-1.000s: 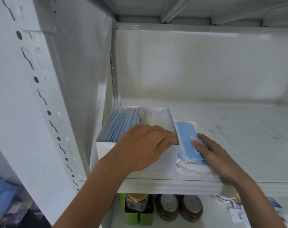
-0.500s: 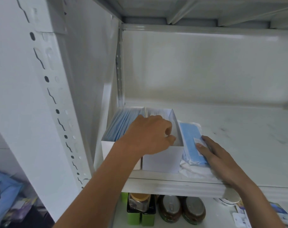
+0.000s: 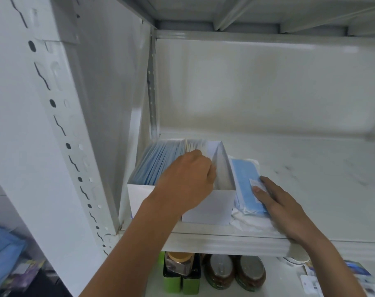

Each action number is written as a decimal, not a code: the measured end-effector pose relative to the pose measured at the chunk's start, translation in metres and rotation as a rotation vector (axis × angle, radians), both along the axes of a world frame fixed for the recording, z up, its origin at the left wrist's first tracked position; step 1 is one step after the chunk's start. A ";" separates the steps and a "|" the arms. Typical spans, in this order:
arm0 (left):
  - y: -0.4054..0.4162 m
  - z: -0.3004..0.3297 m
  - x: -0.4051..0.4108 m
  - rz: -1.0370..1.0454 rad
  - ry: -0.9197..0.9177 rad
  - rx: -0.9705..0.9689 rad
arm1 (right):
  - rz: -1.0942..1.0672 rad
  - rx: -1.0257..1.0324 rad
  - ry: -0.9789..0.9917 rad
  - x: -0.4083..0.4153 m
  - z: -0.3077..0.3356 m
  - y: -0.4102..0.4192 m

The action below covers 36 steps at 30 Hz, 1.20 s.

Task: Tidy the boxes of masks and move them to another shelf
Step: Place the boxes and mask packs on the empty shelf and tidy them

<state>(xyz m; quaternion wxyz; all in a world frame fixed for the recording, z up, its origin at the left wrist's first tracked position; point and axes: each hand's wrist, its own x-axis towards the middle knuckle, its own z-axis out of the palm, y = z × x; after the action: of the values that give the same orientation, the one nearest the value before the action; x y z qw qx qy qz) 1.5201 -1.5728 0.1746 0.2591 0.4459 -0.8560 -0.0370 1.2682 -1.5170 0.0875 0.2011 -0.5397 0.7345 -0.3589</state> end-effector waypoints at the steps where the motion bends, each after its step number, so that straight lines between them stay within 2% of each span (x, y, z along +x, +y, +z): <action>1: 0.003 -0.001 -0.001 0.003 0.035 0.008 | 0.000 0.003 0.002 0.000 0.000 0.000; 5: 0.012 -0.002 -0.004 0.071 0.089 -0.107 | -0.001 0.010 0.009 0.000 0.000 0.000; 9: 0.016 -0.013 0.000 0.099 -0.204 -0.241 | 0.000 0.008 0.018 0.002 0.001 0.001; 12: 0.021 -0.008 0.003 0.123 -0.285 -0.273 | -0.002 0.010 0.025 0.003 0.001 0.002; 15: 0.025 -0.008 0.004 0.049 -0.213 -0.321 | 0.001 0.012 -0.006 0.003 0.002 0.002; 18: 0.025 -0.016 0.005 -0.069 -0.177 -0.244 | 0.018 0.001 -0.177 0.001 0.005 0.003; 21: 0.026 -0.020 0.005 -0.084 -0.180 -0.228 | 0.049 -0.029 -0.337 -0.001 0.007 0.003; 25: 0.027 -0.021 0.005 -0.090 -0.205 -0.247 | 0.077 -0.022 -0.448 -0.001 0.007 0.003; 28: 0.028 -0.025 0.007 -0.102 -0.211 -0.271 | 0.087 -0.013 -0.427 0.001 0.007 0.004; 31: 0.028 -0.027 0.011 -0.094 -0.183 -0.295 | 0.063 -0.030 -0.288 0.004 0.004 0.004; 36: 0.033 -0.040 0.023 0.069 -0.086 -0.411 | 0.065 -0.083 -0.228 0.008 0.006 0.002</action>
<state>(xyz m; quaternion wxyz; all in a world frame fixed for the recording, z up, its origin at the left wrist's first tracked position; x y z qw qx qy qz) 1.5436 -1.5396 0.1344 0.3088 0.4138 -0.8401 0.1662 1.2761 -1.5149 0.0937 0.2724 -0.5268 0.6734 -0.4414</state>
